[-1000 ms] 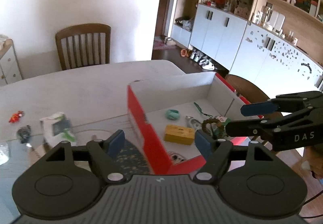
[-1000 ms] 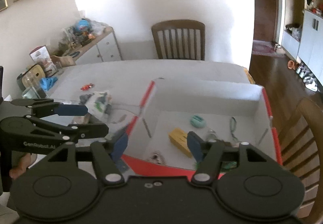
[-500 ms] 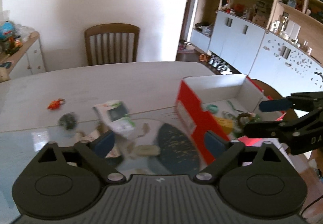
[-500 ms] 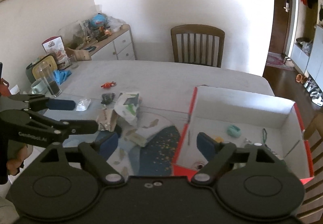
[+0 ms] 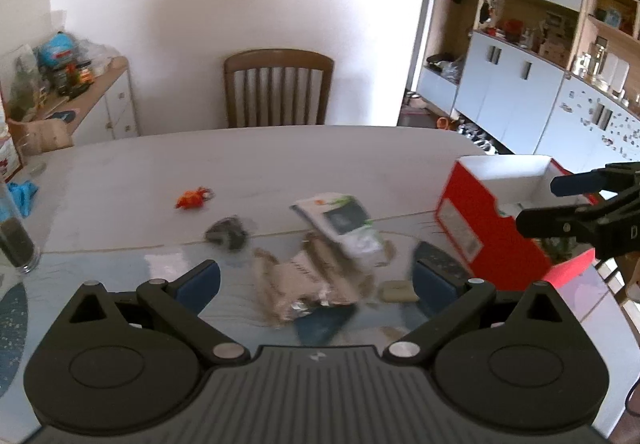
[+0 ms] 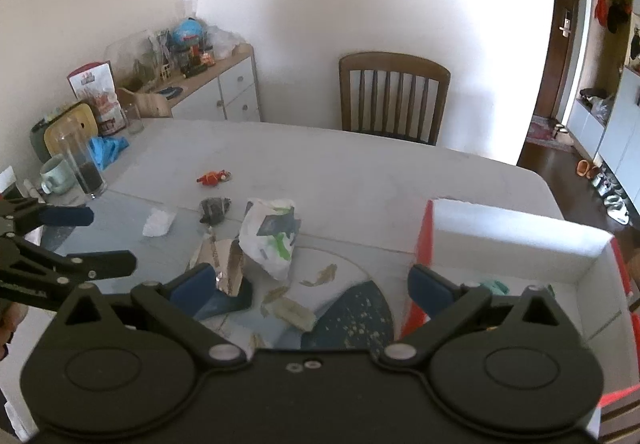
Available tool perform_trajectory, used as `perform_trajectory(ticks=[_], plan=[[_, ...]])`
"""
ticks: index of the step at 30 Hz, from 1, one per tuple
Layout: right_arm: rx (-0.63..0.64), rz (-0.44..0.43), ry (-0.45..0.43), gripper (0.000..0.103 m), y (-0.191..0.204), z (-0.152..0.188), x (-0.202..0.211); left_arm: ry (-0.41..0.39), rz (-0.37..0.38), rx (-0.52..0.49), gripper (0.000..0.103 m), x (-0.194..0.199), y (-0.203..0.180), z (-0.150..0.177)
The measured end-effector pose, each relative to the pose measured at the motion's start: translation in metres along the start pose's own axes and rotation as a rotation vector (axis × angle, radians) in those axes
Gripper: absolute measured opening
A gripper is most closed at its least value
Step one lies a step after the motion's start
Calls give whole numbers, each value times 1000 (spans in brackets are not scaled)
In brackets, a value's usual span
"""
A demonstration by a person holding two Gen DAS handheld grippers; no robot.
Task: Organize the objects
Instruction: 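Withdraw both tools from the shoebox back over the table, then grasp bag of white granules with left tool while right tool grasps white plastic bag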
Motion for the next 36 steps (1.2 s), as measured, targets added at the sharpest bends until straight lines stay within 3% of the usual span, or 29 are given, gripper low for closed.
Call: perform_trajectory(ticks=[7,23,36], plan=[[-42,-15,32,102,11,-16,-39,29,-62,17,103,-17,50,6],[19,16,143,102,48,-36,-135,124,-151,62,103,-90,139,18],[-2,21,240,102,70,-33,-195,200,-182,99,103,-131,171,32]])
Point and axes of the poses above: each gripper's, at about its wrist camera, not at the fingertips, and x roughly against the way its jaws point, y to its left, z to its underside, the point moved 6 cm from there along -x, roughly the way its jaws point, and after that the axes turned 10 degrees about z, right-handed, at the moved point
